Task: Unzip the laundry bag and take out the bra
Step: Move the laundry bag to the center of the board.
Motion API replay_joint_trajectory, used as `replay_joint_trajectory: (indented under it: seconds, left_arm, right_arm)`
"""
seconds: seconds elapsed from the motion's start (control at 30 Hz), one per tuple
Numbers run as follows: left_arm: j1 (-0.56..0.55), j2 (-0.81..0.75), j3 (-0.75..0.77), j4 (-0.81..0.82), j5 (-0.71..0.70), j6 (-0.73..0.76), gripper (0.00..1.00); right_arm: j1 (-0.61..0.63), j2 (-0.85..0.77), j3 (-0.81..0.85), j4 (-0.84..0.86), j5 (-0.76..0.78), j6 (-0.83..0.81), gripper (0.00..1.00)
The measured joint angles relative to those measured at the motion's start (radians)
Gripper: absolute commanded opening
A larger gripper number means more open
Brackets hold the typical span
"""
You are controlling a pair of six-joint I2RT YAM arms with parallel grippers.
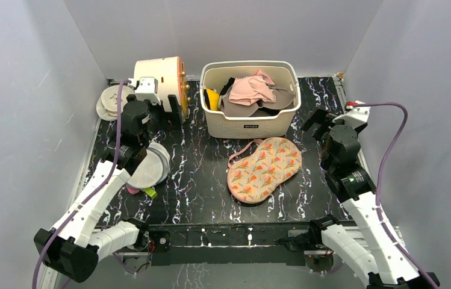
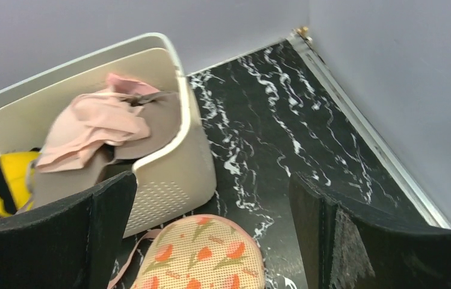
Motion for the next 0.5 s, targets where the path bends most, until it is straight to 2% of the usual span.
replay_joint_trajectory:
  seconds: [0.23, 0.5]
  left_arm:
    - [0.064, 0.0, -0.115, 0.045, 0.037, -0.011, 0.98]
    - [0.074, 0.0, -0.161, 0.085, 0.069, -0.011, 0.98]
  right_arm:
    - [-0.112, -0.037, -0.089, -0.026, 0.049, 0.152, 0.98]
    - [-0.143, -0.085, -0.151, -0.104, 0.097, 0.378, 0.98]
